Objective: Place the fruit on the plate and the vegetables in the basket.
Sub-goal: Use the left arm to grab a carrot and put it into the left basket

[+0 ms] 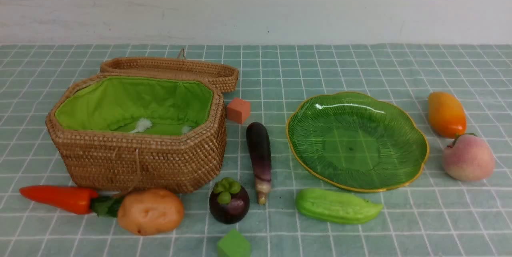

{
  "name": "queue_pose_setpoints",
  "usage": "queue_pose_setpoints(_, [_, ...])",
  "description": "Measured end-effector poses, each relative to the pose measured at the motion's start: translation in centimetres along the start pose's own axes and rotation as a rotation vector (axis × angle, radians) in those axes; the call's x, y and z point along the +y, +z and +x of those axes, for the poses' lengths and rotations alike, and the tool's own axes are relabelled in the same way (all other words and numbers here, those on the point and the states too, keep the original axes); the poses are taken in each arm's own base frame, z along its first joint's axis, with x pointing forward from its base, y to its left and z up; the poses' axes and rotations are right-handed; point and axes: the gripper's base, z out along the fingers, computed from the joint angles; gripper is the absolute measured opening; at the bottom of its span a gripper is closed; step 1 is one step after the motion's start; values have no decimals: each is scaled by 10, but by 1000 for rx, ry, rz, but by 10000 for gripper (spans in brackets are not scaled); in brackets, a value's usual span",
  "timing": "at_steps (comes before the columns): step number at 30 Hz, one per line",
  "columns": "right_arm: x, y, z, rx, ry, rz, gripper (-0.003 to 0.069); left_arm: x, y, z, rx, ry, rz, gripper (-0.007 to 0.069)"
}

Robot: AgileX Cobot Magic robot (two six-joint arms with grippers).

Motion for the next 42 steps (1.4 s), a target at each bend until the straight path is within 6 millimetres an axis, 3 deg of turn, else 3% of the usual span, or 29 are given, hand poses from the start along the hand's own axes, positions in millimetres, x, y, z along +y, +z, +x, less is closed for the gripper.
queue_pose_setpoints(22, [0, 0, 0, 0, 0, 0, 241, 0, 0, 0, -4, 0, 1, 239])
queue_pose_setpoints(24, [0, 0, 0, 0, 0, 0, 241, -2, 0, -4, -38, -42, 21, 239])
queue_pose_setpoints(29, [0, 0, 0, 0, 0, 0, 241, -9, -1, -13, -123, -364, 119, 239])
queue_pose_setpoints(34, [0, 0, 0, 0, 0, 0, 241, -10, -4, -23, -220, -576, 179, 239])
queue_pose_setpoints(37, [0, 0, 0, 0, 0, 0, 241, -9, -5, -27, -257, -613, 188, 234])
queue_pose_setpoints(42, [0, 0, 0, 0, 0, 0, 241, -19, -15, -44, -258, -540, 227, 120])
